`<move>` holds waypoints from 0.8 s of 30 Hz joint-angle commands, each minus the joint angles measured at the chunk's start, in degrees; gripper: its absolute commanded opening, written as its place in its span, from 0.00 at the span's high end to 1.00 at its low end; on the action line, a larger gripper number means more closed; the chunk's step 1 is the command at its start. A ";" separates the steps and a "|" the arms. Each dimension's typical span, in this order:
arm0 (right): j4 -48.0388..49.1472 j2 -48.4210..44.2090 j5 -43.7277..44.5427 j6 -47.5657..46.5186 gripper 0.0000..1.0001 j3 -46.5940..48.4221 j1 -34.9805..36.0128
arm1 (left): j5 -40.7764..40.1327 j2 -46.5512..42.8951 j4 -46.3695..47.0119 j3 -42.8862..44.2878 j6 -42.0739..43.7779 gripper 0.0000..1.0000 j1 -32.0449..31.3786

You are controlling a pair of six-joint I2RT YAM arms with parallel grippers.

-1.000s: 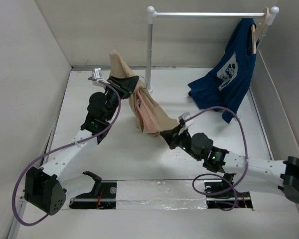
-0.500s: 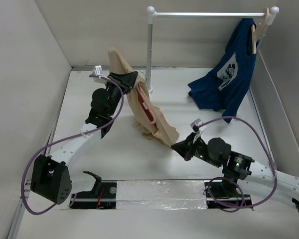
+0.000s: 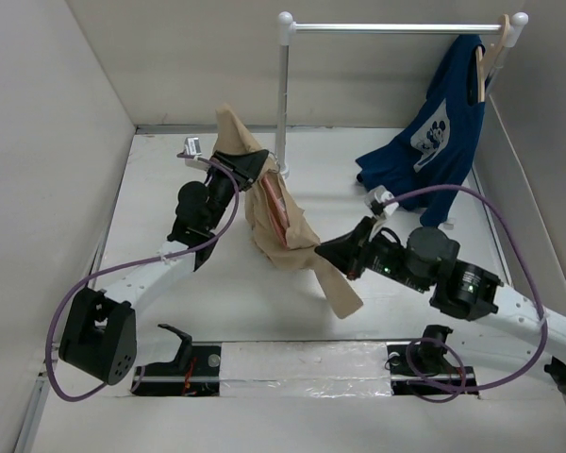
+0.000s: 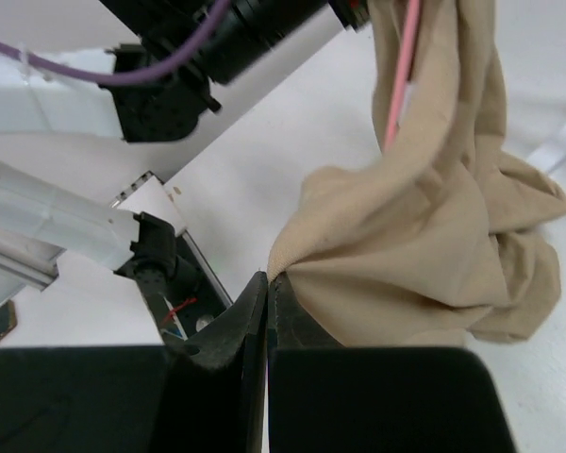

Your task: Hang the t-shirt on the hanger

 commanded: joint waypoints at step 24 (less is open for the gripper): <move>0.47 5.38 -8.11 4.11 1.00 1.22 1.71 | 7.43 0.64 9.70 4.55 -8.27 1.00 3.50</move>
